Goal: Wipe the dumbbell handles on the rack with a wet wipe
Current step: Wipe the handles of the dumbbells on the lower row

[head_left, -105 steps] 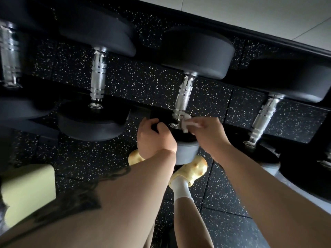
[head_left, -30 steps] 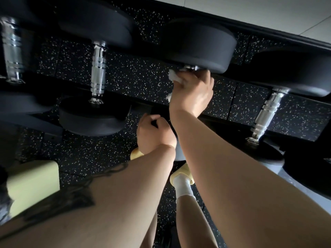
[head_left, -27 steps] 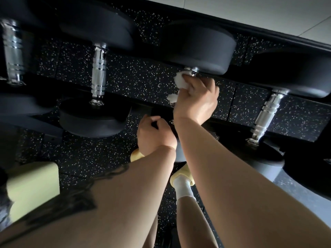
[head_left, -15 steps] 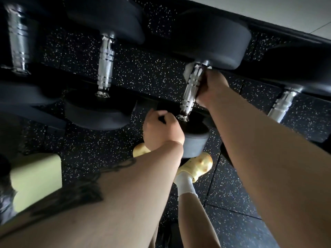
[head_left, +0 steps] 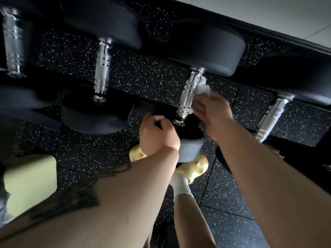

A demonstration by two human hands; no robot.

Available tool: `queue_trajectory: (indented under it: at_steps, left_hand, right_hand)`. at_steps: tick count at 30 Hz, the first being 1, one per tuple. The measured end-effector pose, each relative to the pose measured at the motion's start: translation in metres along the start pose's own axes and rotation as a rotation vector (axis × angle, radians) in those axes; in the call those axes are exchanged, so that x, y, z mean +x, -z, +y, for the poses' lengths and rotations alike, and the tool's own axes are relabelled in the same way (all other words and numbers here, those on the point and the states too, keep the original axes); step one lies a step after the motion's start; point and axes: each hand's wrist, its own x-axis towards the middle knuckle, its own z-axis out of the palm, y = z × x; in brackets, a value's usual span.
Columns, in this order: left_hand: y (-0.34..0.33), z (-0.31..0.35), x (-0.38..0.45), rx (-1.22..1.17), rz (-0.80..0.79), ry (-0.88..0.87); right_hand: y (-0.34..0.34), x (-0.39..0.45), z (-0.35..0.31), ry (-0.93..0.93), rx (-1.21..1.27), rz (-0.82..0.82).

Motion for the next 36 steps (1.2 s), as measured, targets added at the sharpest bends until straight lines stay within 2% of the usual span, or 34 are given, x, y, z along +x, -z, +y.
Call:
queue_trajectory:
  at_steps: [1,5,12,13,15,17,19,22,24,27,29,31,34,36]
  left_hand:
    - [0.0,0.0,0.0,-0.002,0.001,0.001]
    - [0.002,0.004,-0.003,0.012,0.015,0.015]
    - [0.001,0.002,0.0,0.0,-0.008,0.0]
    - [0.001,0.001,0.0,0.003,-0.001,-0.006]
    - [0.002,0.002,0.0,0.002,0.015,-0.014]
    - [0.003,0.004,-0.001,-0.003,0.02,-0.007]
    - [0.004,0.005,-0.001,-0.008,0.006,-0.005]
    - [0.003,0.004,0.001,-0.011,-0.009,0.009]
    - [0.001,0.002,0.001,-0.007,-0.006,0.002]
    - [0.001,0.002,-0.002,-0.012,0.026,-0.011]
    - [0.001,0.003,-0.003,-0.011,0.039,-0.012]
    - [0.0,0.002,-0.001,-0.009,0.023,0.004]
    - [-0.001,0.0,0.0,-0.009,0.009,-0.002]
    - [-0.001,0.0,0.0,-0.006,0.024,-0.007]
  right_hand:
    - [0.0,-0.002,0.008,0.025,-0.07,0.012]
    - [0.014,-0.025,0.034,0.172,-0.696,-0.007]
    - [0.02,-0.058,0.021,0.491,-1.334,-0.185]
    - [0.02,-0.065,0.027,0.551,-1.328,-0.191]
    - [0.014,-0.076,0.03,0.625,-1.152,-0.249]
    - [0.008,-0.076,0.026,0.582,-1.027,-0.295]
    - [-0.001,-0.07,0.018,0.501,-1.204,-0.342]
    - [-0.008,-0.058,0.014,0.46,-1.289,-0.321]
    - [0.0,-0.056,0.02,0.467,-1.176,-0.303]
    - [0.021,-0.071,0.039,0.515,-1.072,-0.166]
    - [0.025,-0.07,0.041,0.451,-1.04,-0.134]
    - [0.021,-0.053,0.037,0.31,-1.048,-0.13]
    - [0.009,-0.02,0.025,0.104,-0.968,-0.222]
    - [0.002,-0.008,0.026,0.079,-0.869,-0.235]
